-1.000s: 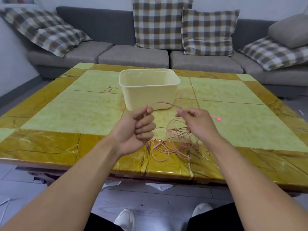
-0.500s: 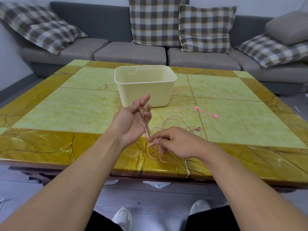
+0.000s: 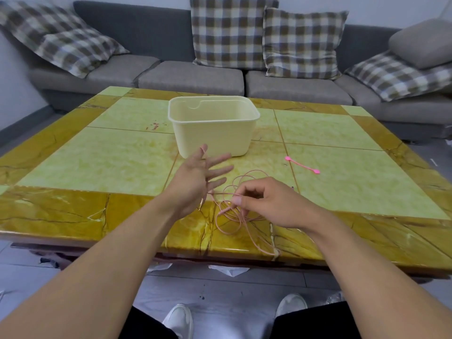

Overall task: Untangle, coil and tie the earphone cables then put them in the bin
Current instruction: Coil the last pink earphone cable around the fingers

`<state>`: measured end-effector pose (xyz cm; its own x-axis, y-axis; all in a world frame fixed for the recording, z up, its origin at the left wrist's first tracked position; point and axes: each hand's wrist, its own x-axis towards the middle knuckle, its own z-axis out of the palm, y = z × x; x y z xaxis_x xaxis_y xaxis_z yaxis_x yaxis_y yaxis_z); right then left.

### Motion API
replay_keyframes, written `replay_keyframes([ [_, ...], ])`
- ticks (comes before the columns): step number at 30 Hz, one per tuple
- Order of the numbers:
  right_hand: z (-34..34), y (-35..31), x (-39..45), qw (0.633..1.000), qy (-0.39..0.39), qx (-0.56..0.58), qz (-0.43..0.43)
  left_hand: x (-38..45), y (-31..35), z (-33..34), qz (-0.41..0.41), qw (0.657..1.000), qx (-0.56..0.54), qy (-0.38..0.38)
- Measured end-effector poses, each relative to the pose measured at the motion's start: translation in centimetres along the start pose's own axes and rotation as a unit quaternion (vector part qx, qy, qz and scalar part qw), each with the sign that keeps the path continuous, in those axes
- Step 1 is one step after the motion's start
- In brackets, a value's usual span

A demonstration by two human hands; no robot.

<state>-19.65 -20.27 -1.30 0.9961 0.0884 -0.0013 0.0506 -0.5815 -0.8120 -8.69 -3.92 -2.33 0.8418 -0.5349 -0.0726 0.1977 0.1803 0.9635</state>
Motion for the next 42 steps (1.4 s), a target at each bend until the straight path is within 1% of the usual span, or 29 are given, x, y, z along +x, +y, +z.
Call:
replay_keyframes([
  [2, -0.1, 0.0, 0.0, 0.999, 0.025, 0.018, -0.008, -0.4, -0.7, 0.3, -0.023, 0.987, 0.15, -0.046],
  [4, -0.3, 0.1, 0.1, 0.999, 0.047, 0.024, -0.007, -0.7, -1.1, 0.4, -0.029, 0.95, 0.3, -0.081],
  [5, -0.4, 0.4, 0.2, 0.998, 0.062, 0.019, -0.005, -0.7, -1.1, 0.5, -0.022, 0.929, 0.357, -0.094],
  [6, -0.4, 0.6, 0.3, 0.997, 0.082, 0.012, 0.0, -0.7, -0.9, 0.6, -0.015, 0.914, 0.389, -0.11],
  [7, -0.5, 0.8, 0.3, 0.994, 0.108, 0.004, 0.006, -0.8, -0.7, 0.6, -0.008, 0.909, 0.395, -0.131],
  [8, -0.5, 1.0, 0.4, 0.991, 0.135, -0.004, 0.011, -0.9, -0.4, 0.7, -0.014, 0.916, 0.371, -0.153],
  [9, -0.5, 1.1, 0.5, 0.987, 0.159, -0.008, 0.015, -0.9, -0.2, 0.8, -0.027, 0.93, 0.324, -0.172],
  [11, -0.4, 1.3, 0.9, 0.983, 0.185, 0.0, 0.015, -1.0, 0.2, 1.0, -0.049, 0.953, 0.23, -0.192],
  [15, -0.2, 2.0, 1.6, 0.982, 0.186, 0.027, 0.001, -0.9, 0.1, 1.4, -0.048, 0.974, 0.091, -0.199],
  [18, 0.1, 2.3, 1.8, 0.985, 0.169, 0.027, 0.003, -1.1, 0.5, 1.4, -0.053, 0.976, -0.044, -0.205],
  [20, 0.1, 2.4, 1.9, 0.984, 0.174, 0.02, 0.003, -1.3, 0.8, 1.5, -0.05, 0.976, -0.083, -0.195],
  [22, -0.3, 2.5, 2.0, 0.972, 0.233, 0.032, 0.016, -1.5, 1.1, 1.5, -0.058, 0.976, -0.077, -0.196],
  [24, -1.0, 2.6, 2.2, 0.948, 0.311, 0.059, 0.033, -1.7, 1.1, 1.3, -0.085, 0.974, -0.029, -0.206],
  [25, -1.1, 2.7, 2.2, 0.939, 0.336, 0.071, 0.038, -2.0, 1.1, 1.3, -0.102, 0.971, 0.003, -0.217],
  [28, -1.2, 2.9, 1.9, 0.926, 0.365, 0.088, 0.047, -2.4, 1.0, 1.6, -0.154, 0.952, 0.074, -0.253],
  [30, -1.2, 3.0, 2.0, 0.912, 0.392, 0.099, 0.063, -2.6, 1.1, 1.8, -0.18, 0.944, 0.088, -0.261],
  [32, -1.3, 3.1, 2.1, 0.901, 0.414, 0.103, 0.082, -2.7, 1.3, 1.9, -0.184, 0.944, 0.081, -0.262],
  [34, -1.4, 3.5, 2.2, 0.908, 0.396, 0.093, 0.1, -2.9, 1.5, 2.1, -0.164, 0.952, 0.051, -0.255],
  [35, -1.4, 3.7, 2.2, 0.921, 0.367, 0.079, 0.106, -3.0, 1.6, 2.4, -0.149, 0.958, 0.024, -0.244],
  [37, -1.0, 4.2, 1.9, 0.953, 0.273, 0.039, 0.124, -3.0, 2.0, 2.8, -0.112, 0.974, -0.044, -0.193],
  [39, -0.4, 4.2, 1.7, 0.977, 0.172, 0.001, 0.128, -2.6, 2.3, 2.6, -0.064, 0.983, -0.1, -0.139],
  [40, 0.0, 4.1, 1.6, 0.983, 0.134, -0.014, 0.125, -2.4, 2.5, 2.4, -0.045, 0.982, -0.132, -0.124],
  [42, 0.6, 3.4, 1.6, 0.988, 0.086, -0.053, 0.113, -1.9, 2.7, 1.9, -0.031, 0.972, -0.21, -0.099],
])
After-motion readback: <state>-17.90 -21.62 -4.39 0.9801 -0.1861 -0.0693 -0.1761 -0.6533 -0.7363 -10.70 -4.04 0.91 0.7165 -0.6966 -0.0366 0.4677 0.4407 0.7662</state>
